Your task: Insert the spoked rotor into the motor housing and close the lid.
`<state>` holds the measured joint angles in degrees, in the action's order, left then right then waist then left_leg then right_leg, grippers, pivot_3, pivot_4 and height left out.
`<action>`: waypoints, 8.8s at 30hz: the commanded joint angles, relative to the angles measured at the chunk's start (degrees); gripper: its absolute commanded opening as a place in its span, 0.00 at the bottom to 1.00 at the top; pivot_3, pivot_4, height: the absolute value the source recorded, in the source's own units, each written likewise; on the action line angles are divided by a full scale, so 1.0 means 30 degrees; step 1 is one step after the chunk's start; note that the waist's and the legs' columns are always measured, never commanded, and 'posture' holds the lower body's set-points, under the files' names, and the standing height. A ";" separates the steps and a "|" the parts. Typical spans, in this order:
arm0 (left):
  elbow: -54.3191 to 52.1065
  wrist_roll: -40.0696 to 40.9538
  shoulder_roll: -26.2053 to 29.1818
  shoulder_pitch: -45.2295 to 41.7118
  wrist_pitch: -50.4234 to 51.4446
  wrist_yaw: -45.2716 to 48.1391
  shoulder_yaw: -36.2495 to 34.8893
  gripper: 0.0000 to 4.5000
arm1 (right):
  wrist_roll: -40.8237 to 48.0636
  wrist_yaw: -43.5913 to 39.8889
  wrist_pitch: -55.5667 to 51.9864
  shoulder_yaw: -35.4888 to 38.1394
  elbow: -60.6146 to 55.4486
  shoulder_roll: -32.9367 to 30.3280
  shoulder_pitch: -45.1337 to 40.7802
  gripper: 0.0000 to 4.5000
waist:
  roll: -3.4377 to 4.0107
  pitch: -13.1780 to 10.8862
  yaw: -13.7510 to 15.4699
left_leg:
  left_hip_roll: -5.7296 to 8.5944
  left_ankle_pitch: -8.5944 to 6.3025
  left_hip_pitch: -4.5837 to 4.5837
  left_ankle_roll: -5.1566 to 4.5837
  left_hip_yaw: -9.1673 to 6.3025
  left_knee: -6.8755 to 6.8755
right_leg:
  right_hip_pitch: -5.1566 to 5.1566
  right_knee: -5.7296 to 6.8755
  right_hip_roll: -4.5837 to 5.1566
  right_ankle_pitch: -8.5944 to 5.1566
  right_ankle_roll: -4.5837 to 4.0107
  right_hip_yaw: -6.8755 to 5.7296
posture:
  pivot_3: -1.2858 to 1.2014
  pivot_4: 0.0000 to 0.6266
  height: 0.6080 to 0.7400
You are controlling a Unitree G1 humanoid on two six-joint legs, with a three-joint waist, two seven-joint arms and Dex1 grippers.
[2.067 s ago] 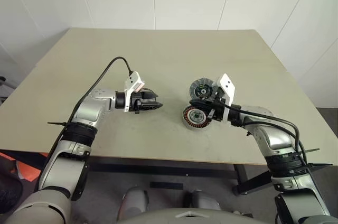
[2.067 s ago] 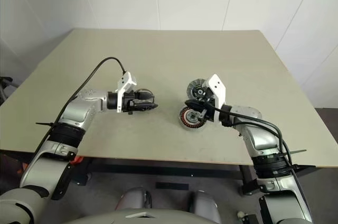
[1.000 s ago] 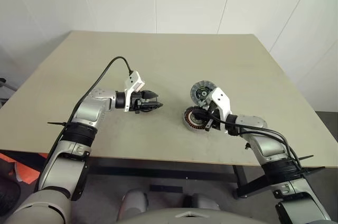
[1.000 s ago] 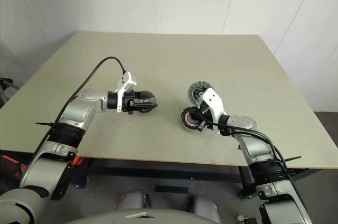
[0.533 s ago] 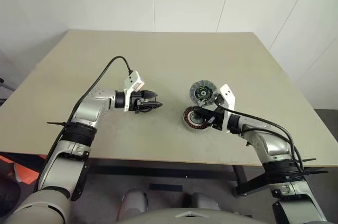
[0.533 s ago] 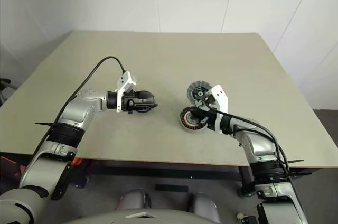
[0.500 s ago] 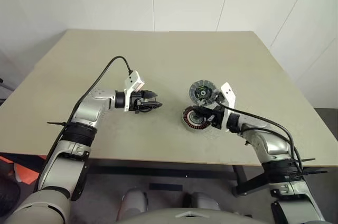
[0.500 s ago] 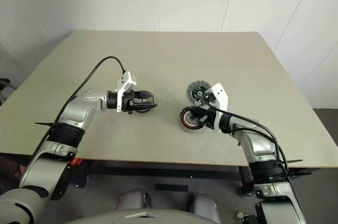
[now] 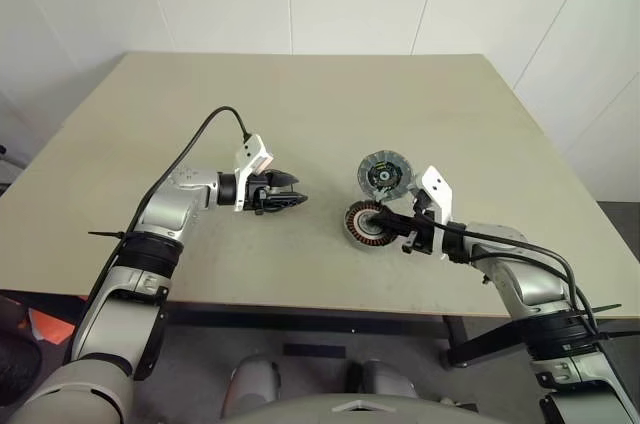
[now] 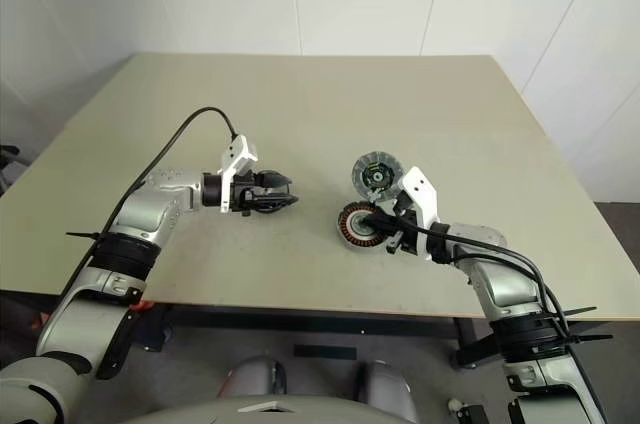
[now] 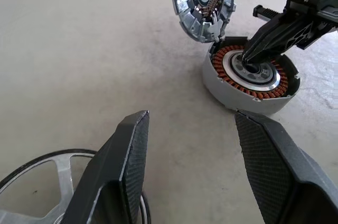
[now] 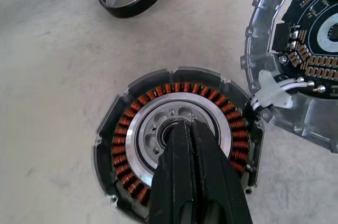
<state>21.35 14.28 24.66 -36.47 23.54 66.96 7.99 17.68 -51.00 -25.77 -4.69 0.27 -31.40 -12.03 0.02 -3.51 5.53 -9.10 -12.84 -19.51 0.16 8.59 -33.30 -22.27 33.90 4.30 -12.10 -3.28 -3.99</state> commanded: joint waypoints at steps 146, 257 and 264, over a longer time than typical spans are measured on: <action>-0.0713 0.0272 0.0131 -0.0167 -0.0023 0.0135 -0.0110 0.61 | 0.3274 0.1700 -0.2546 0.2412 0.0032 0.2058 -0.1631 0.01 | 0.0019 0.0013 0.0110 | -0.0068 0.0071 -0.0103 -0.0015 -0.0010 -0.0022 | -0.0036 -0.0004 -0.0002 0.0107 -0.0191 -0.0130 | 0.52 0.00 1.00; 0.9318 0.4330 -0.2953 -0.1238 0.6147 -0.4432 -0.7904 0.61 | -0.0324 -0.2836 -0.0810 -0.1228 -0.4390 -0.3167 -0.1065 0.01 | 0.0010 0.0008 0.0661 | -0.0140 0.0016 0.0015 0.0019 -0.0010 -0.0306 | 0.0090 0.0211 0.0010 0.0022 -0.0038 -0.0152 | 0.52 0.00 1.00; 1.0372 0.4290 -0.3982 -0.2075 0.5583 -0.5595 -0.8301 0.61 | -0.0386 -0.2766 -0.0831 -0.1303 -0.4337 -0.3087 -0.0914 0.01 | 0.0010 0.0007 0.0754 | -0.0143 0.0009 0.0007 0.0005 -0.0006 -0.0304 | 0.0077 0.0189 0.0017 0.0017 -0.0027 -0.0159 | 0.52 0.00 1.00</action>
<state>51.81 26.68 13.71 -41.12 40.79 50.94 -16.90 15.88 -59.29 -28.41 -9.21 -10.16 -40.32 -14.64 0.05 -3.49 7.80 -9.53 -12.81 -19.55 0.17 8.56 -34.21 -22.05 34.44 4.35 -12.05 -3.36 -4.47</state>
